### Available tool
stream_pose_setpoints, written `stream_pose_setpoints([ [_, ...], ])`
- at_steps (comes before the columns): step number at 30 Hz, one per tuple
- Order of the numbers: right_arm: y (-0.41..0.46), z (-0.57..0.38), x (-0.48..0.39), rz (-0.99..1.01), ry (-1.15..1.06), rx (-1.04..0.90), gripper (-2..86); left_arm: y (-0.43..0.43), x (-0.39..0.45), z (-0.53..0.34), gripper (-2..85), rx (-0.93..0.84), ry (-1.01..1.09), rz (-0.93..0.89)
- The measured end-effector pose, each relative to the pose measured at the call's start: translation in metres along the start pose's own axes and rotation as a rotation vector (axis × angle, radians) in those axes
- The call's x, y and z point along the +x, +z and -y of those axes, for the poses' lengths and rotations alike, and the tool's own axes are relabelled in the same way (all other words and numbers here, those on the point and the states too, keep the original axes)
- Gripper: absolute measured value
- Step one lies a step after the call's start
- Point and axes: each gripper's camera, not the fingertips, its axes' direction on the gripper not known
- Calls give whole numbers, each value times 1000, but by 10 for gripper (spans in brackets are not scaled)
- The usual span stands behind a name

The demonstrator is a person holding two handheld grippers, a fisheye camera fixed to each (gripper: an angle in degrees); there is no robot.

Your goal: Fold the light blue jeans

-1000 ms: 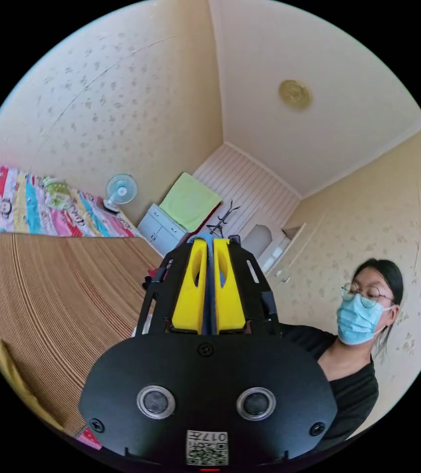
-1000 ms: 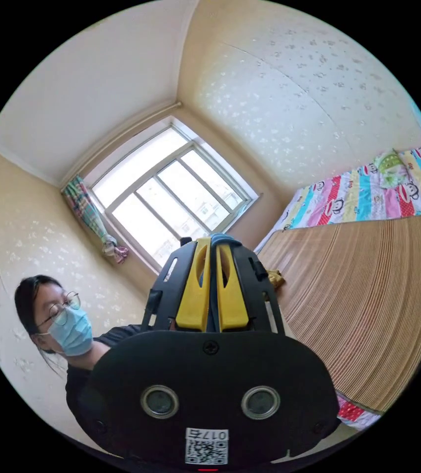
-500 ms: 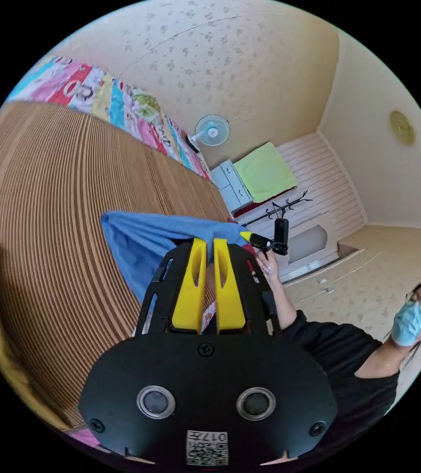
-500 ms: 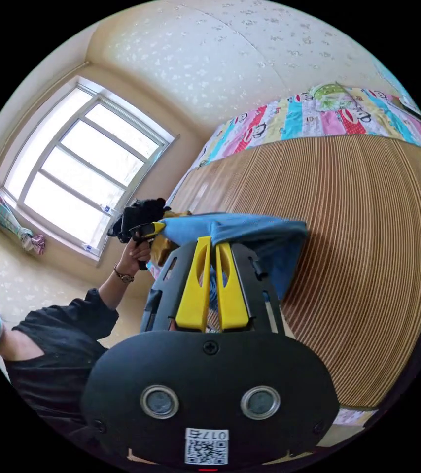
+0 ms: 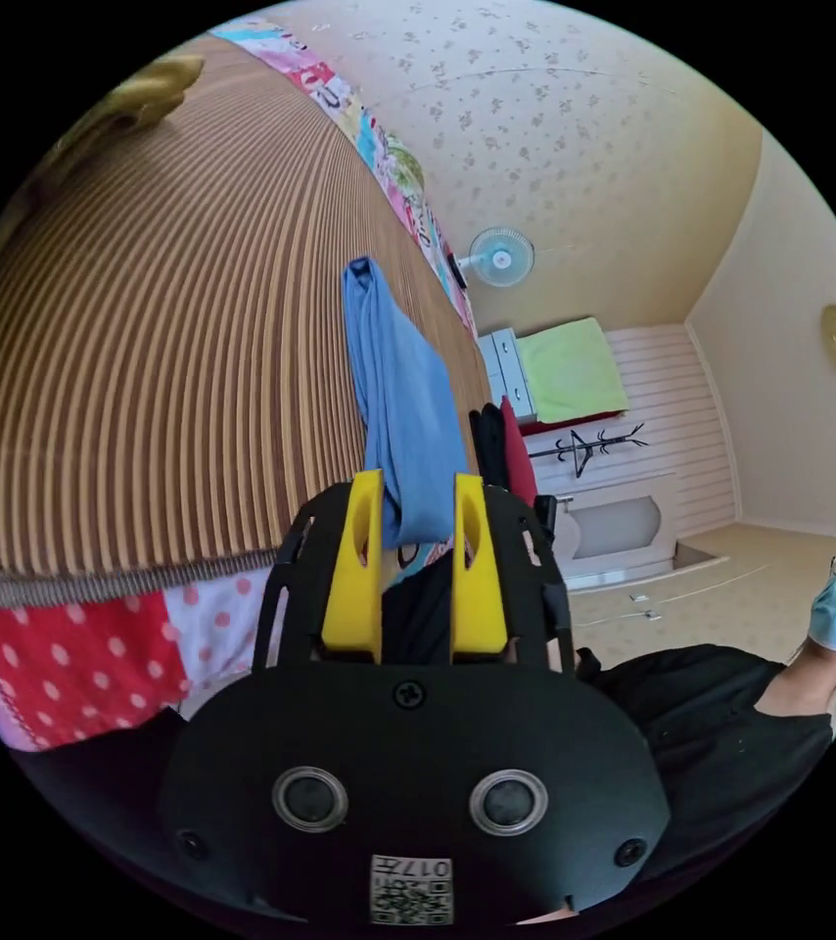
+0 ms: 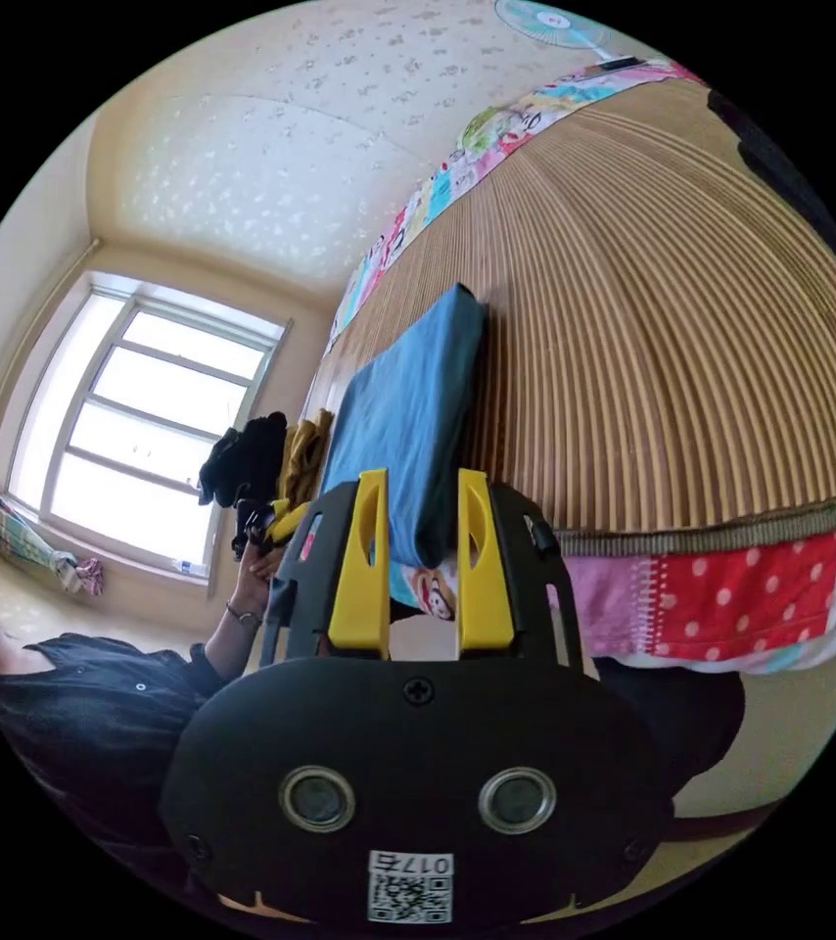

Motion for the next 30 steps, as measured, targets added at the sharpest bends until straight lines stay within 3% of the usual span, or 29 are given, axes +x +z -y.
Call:
stream_pose_setpoints([
  [8, 24, 112, 22, -21, -47, -67, 215, 60, 12, 112, 167, -14, 70, 185],
  [16, 31, 109, 25, -48, -75, -162, 133, 136, 29, 90, 113, -80, 40, 236],
  [20, 22, 80, 49, 93, 50, -205, 82, 150, 25, 63, 74, -125, -31, 209],
  [25, 1, 59, 54, 290, 123, -191, 64, 128, 40, 38, 64, -120, -28, 233],
  [30, 21, 83, -32, 355, -59, -232, 58, 66, 92, 33, 63, -62, 115, 394],
])
